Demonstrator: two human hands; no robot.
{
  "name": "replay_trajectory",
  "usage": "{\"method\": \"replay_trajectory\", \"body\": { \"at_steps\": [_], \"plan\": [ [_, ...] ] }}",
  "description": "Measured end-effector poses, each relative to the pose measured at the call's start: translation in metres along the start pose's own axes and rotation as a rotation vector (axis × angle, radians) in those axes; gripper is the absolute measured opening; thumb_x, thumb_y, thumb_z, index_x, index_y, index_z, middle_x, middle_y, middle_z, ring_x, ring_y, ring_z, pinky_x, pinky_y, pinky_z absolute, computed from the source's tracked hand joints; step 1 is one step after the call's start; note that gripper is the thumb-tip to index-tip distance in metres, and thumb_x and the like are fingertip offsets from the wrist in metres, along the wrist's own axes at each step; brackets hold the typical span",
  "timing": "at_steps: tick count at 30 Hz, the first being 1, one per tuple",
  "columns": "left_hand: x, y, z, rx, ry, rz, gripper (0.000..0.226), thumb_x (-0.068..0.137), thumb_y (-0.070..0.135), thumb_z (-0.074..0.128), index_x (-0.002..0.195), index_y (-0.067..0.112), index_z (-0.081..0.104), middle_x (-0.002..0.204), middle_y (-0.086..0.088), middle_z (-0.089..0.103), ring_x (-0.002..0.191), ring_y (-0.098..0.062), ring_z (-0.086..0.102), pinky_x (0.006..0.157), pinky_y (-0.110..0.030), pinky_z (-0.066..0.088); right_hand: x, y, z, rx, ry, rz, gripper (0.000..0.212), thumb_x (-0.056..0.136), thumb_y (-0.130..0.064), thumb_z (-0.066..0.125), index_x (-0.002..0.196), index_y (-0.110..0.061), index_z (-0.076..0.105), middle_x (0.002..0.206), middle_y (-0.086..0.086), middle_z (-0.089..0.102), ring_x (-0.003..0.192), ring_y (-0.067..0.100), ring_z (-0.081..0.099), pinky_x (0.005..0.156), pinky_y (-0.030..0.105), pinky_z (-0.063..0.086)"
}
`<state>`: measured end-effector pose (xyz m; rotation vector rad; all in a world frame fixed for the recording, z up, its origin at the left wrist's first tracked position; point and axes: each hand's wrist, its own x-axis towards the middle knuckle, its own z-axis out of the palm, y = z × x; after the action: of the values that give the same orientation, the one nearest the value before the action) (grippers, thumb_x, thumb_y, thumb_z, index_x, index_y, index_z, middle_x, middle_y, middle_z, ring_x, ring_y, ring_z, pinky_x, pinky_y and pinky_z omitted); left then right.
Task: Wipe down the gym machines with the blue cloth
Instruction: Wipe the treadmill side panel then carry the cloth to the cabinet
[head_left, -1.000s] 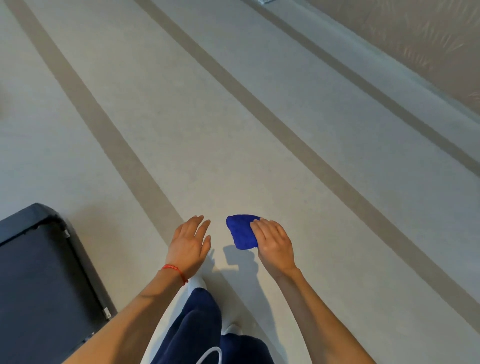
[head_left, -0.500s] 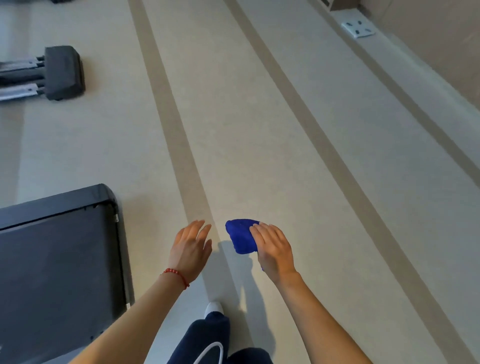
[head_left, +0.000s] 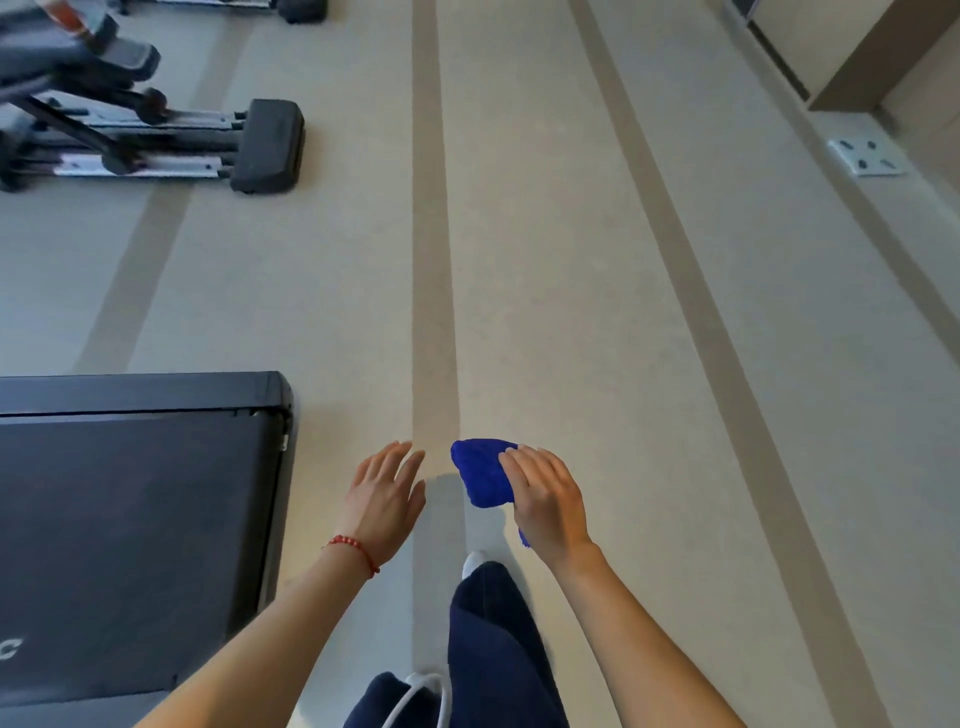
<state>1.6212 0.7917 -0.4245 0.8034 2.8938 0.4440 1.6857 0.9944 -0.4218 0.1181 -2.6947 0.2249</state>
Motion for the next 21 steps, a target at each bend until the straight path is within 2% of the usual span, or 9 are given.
{"method": "replay_trajectory", "body": {
  "at_steps": [3,7,15,21],
  "plan": [
    [0.028,0.003,0.0,0.007,0.0,-0.043,0.046,0.087,0.031,0.035,0.105,0.004,0.067,0.107,-0.015,0.066,0.099,-0.034,0.064,0.079,-0.047,0.051,0.026,0.023,0.012,0.016,0.039,-0.053,0.026,0.076,0.008,0.049,0.088,-0.001,0.071,0.083,0.006,0.07,0.078,0.024,0.068,0.078,0.031,0.055],
    [0.066,0.006,-0.002,0.013,-0.005,-0.062,0.046,0.087,0.032,0.035,0.107,0.005,0.067,0.109,-0.015,0.066,0.101,-0.033,0.063,0.081,-0.045,0.051,0.06,0.052,0.024,0.006,0.04,-0.084,0.05,0.095,0.0,0.021,0.088,-0.002,0.071,0.084,0.006,0.07,0.081,0.024,0.068,0.078,0.031,0.054],
    [0.139,0.009,-0.01,-0.004,0.047,-0.083,0.047,0.088,0.031,0.034,0.107,0.003,0.066,0.108,-0.016,0.066,0.101,-0.035,0.063,0.08,-0.049,0.05,0.131,0.096,0.044,0.04,0.033,-0.095,0.051,0.096,0.0,0.021,0.088,-0.002,0.071,0.085,0.007,0.07,0.082,0.024,0.068,0.08,0.032,0.055],
    [0.207,-0.016,-0.018,-0.005,0.044,-0.091,0.048,0.089,0.033,0.033,0.109,0.003,0.065,0.111,-0.017,0.065,0.103,-0.035,0.061,0.082,-0.048,0.05,0.191,0.114,0.067,0.035,0.056,-0.099,0.054,0.096,-0.001,0.018,0.089,-0.003,0.071,0.085,0.006,0.07,0.083,0.023,0.068,0.081,0.032,0.055]
  ]
}}
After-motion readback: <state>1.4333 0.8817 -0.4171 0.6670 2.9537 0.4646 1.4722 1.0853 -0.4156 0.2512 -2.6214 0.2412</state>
